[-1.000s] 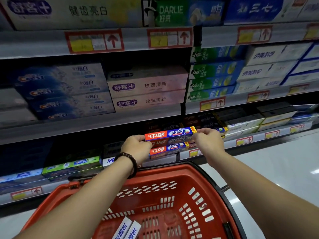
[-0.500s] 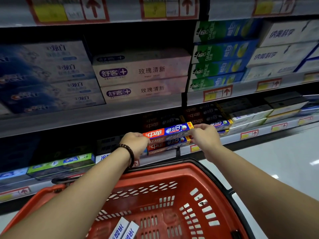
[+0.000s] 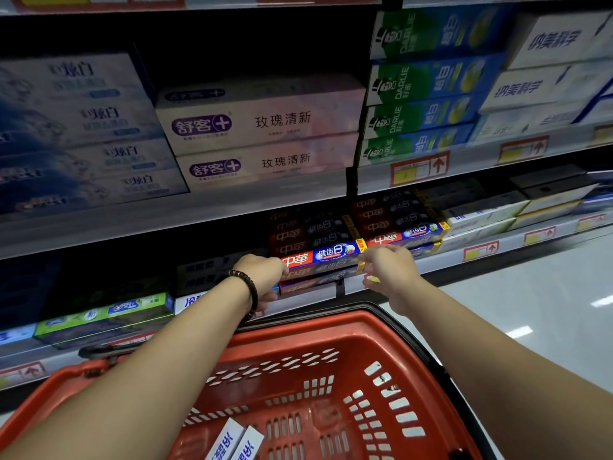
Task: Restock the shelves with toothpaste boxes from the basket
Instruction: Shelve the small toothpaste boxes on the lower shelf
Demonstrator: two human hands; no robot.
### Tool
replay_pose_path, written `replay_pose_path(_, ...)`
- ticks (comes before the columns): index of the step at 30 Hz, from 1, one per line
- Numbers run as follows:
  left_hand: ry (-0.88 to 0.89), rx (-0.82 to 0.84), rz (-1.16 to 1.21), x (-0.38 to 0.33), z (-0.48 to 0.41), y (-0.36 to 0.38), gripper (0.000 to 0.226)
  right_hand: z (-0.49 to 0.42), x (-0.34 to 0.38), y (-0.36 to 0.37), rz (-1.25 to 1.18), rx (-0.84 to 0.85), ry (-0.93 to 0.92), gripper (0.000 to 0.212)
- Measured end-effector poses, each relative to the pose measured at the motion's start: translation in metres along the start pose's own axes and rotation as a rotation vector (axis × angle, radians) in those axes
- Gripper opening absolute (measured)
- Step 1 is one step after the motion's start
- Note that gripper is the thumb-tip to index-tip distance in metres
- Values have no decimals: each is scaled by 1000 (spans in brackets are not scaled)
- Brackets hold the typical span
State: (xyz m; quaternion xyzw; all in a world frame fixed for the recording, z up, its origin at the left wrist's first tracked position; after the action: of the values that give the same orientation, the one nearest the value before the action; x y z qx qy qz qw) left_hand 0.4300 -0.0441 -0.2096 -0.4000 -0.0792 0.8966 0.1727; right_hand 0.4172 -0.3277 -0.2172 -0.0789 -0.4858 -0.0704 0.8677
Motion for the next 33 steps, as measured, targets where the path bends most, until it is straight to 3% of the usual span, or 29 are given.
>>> replay_pose_path(10,10,-8,56,8,-7,5,13,0,-10,5,-87,50,39,13)
replay_pose_path(17,2,-25,79,11,-8,6,10,-9,-18,12,-157,130,33,49)
replay_pose_path(29,-1,-30,67,13,-7,5,12,-10,-19,12,-277,92,39,56)
replay_pose_path(33,2,-25,69,11,-6,6,12,-11,-22,8,-258,72,67,49)
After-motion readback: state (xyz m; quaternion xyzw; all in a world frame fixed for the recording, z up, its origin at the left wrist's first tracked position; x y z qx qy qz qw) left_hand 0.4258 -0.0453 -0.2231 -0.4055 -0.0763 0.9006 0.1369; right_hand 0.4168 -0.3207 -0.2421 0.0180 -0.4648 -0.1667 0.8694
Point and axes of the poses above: each hand's wrist, its own z-axis away from the middle knuckle, its own y-axis out of the palm, x = y × z, the point moved 10 cm from there along -z, towards the middle knuckle, and after that the axes turned 9 degrees about x, right-handed, at the moved point
